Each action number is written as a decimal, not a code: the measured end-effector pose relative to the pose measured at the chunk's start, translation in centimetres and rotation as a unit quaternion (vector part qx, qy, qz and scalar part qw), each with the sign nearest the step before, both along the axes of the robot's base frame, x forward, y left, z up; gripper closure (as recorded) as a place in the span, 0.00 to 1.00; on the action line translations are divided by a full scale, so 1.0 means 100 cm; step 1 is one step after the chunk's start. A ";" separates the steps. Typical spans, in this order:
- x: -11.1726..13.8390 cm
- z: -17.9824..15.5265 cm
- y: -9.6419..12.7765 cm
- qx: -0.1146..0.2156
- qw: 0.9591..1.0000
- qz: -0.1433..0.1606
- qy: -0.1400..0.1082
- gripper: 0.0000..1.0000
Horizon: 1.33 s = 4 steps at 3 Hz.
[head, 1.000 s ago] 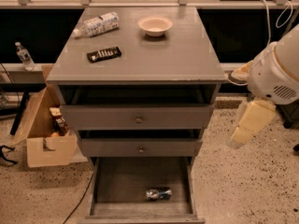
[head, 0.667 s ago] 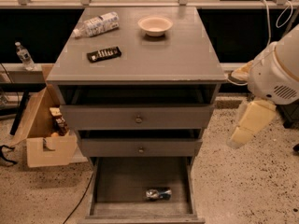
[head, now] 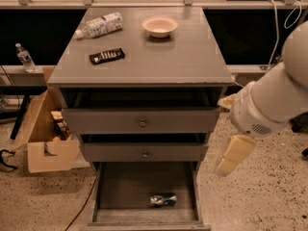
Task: Pick redbull can from bottom drawer and place on counter
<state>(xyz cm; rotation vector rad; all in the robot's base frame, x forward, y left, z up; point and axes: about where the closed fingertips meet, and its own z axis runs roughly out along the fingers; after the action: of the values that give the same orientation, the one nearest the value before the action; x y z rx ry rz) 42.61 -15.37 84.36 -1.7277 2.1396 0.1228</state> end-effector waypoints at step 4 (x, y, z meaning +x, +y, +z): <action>0.021 -0.151 0.041 0.081 0.995 0.046 0.025 0.00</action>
Offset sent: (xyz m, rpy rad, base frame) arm 0.0232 0.0645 -0.1834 0.2528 0.0685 0.1255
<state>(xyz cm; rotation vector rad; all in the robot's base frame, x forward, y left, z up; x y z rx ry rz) 44.71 -11.28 69.28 -1.7457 2.0225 0.3576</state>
